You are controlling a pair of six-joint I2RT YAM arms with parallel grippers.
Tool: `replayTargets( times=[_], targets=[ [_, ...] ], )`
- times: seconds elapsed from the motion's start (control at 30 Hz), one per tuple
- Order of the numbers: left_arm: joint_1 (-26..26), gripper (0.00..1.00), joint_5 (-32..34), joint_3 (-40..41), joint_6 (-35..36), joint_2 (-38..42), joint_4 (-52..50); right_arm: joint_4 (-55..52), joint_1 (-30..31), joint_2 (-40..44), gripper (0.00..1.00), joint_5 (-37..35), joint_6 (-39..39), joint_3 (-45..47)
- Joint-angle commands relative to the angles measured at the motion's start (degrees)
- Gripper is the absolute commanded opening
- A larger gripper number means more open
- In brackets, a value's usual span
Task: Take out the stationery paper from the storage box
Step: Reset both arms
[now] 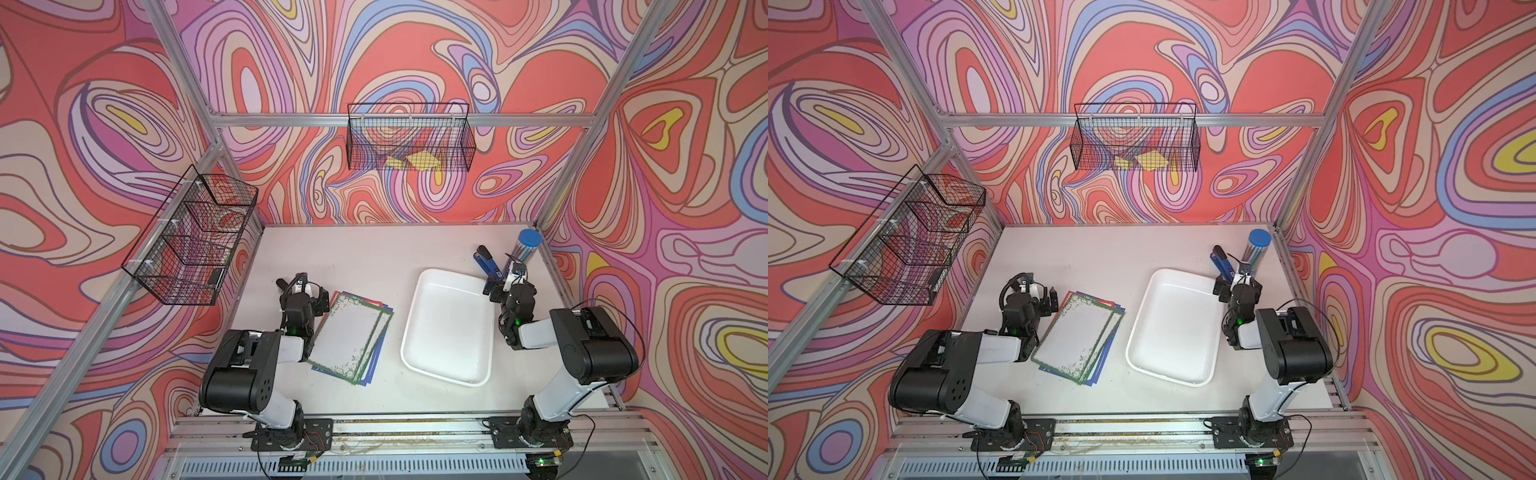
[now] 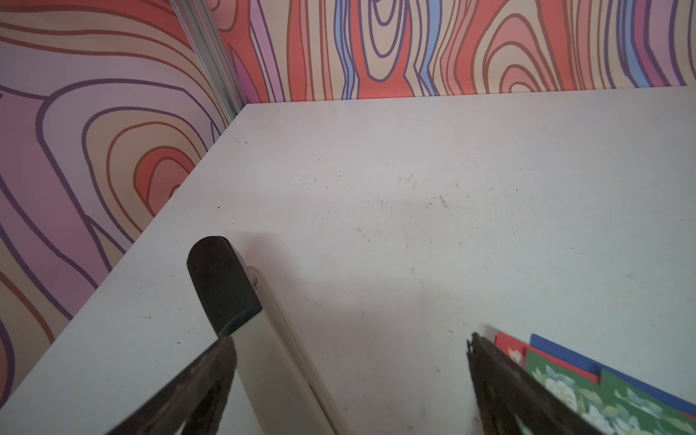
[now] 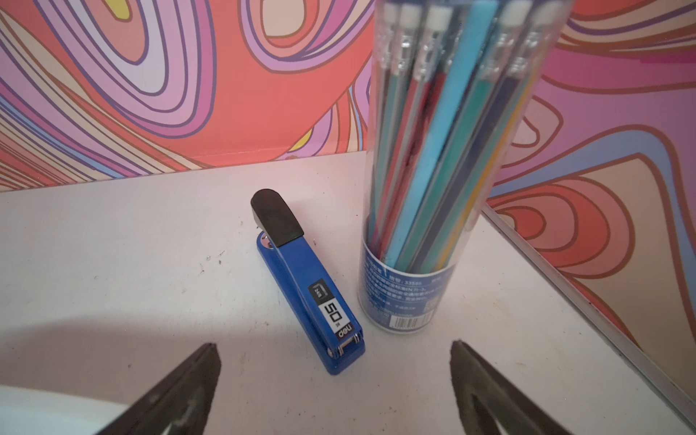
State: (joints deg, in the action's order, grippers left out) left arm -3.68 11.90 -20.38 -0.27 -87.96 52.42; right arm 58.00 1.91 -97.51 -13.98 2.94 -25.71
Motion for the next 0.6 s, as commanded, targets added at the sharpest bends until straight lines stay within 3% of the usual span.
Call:
replayTargets(
  times=[0.0, 0.57],
  targets=[
    [0.3, 0.99, 1.0, -0.4, -0.9, -0.5, 0.5, -0.9, -0.3, -0.1, 0.98, -1.0, 0.7, 0.0],
    [0.4, 0.99, 2.9, -0.3, -2.3, -0.5, 0.6, -0.8, -0.2, 0.0, 0.98, -1.0, 0.5, 0.0]
  ],
)
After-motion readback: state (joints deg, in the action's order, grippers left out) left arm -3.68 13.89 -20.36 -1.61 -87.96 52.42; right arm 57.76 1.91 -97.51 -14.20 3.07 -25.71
